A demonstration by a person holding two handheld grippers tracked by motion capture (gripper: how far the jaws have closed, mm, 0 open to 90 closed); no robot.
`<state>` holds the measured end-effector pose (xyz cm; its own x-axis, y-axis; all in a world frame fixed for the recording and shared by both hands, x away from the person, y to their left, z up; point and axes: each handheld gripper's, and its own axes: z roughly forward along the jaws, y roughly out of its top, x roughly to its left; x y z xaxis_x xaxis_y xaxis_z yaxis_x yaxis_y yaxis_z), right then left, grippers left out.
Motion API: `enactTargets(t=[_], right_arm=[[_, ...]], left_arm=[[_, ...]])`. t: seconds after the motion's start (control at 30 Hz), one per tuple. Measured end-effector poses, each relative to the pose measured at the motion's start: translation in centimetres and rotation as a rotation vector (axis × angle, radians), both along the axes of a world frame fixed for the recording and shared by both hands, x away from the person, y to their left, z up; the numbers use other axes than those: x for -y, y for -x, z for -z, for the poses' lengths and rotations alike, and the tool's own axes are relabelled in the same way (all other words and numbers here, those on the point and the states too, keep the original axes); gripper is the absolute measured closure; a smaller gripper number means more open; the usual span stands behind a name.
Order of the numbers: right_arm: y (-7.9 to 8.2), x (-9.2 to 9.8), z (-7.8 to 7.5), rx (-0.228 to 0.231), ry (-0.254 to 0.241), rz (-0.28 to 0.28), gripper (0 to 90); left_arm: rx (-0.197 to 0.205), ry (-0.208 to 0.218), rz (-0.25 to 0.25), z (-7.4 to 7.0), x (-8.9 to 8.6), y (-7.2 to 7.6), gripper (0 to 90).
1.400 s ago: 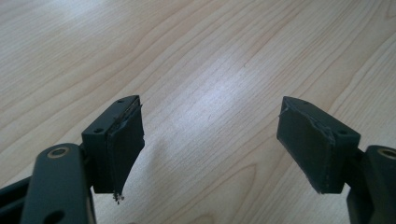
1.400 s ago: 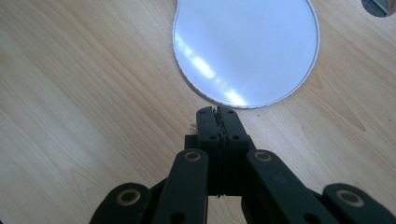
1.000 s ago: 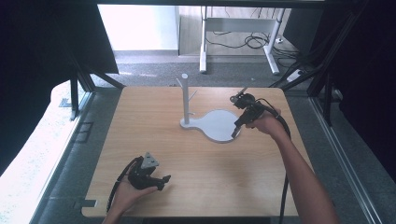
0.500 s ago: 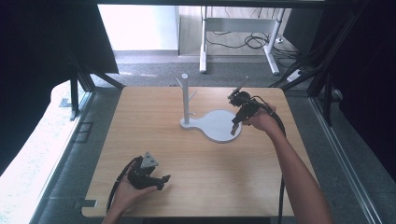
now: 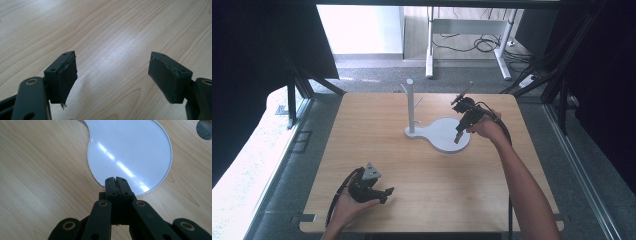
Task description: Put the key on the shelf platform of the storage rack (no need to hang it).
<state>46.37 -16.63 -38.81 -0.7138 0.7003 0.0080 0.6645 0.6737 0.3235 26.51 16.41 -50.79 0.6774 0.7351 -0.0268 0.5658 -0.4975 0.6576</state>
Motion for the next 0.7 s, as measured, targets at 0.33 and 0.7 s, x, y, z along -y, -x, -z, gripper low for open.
enactTargets(t=[0.33, 0.7], right_arm=[[-0.8, -0.5, 0.7, -0.001, 0.019, 0.000, 89.9], [-1.3, -1.0, 1.0, 0.008, 0.017, 0.009, 89.9]], left_arm=[[-0.003, 0.000, 0.000, 0.1, 0.0, 0.0, 23.3], [-0.007, -0.003, 0.002, 0.2, 0.1, 0.0, 23.3]])
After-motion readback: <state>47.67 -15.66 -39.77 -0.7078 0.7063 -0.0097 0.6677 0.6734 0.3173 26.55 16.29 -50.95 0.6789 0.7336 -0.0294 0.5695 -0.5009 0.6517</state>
